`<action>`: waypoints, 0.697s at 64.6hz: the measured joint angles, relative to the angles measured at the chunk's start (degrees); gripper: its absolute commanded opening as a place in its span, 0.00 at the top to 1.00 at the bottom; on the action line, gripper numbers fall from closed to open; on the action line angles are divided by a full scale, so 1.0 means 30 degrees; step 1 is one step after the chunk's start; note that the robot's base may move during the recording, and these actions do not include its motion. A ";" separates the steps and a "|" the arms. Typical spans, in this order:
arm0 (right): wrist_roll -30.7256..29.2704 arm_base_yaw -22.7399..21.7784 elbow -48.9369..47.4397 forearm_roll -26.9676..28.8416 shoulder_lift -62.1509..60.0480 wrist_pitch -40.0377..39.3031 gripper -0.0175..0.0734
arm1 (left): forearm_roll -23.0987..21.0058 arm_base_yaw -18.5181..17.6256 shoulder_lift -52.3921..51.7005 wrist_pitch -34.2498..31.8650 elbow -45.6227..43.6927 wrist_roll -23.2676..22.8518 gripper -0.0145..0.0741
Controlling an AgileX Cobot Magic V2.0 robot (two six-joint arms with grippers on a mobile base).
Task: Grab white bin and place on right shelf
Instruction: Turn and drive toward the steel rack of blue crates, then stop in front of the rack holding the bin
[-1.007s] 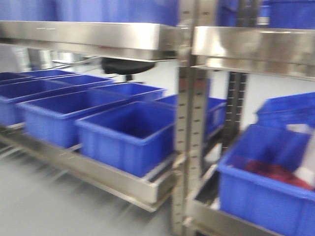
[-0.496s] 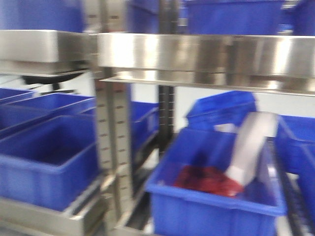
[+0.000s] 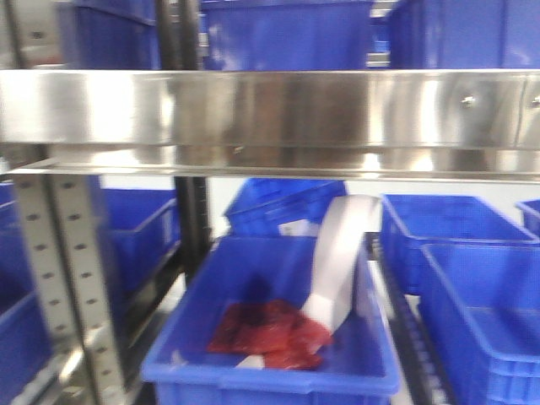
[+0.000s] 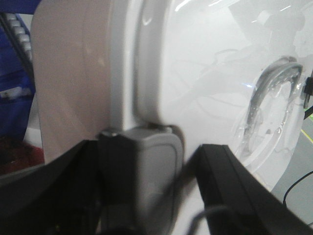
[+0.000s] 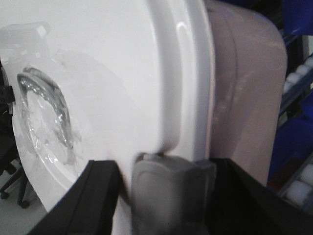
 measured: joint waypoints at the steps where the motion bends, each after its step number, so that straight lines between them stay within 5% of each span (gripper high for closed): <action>1: 0.0000 0.0000 0.0000 0.0000 0.0000 0.0000 0.36 | 0.0000 0.0000 0.0000 0.0000 0.0000 0.0000 0.54; 45: 0.0000 0.0000 0.0000 0.0000 0.0000 0.0000 0.36 | 0.0000 0.0000 0.0000 0.0000 0.0000 0.0000 0.54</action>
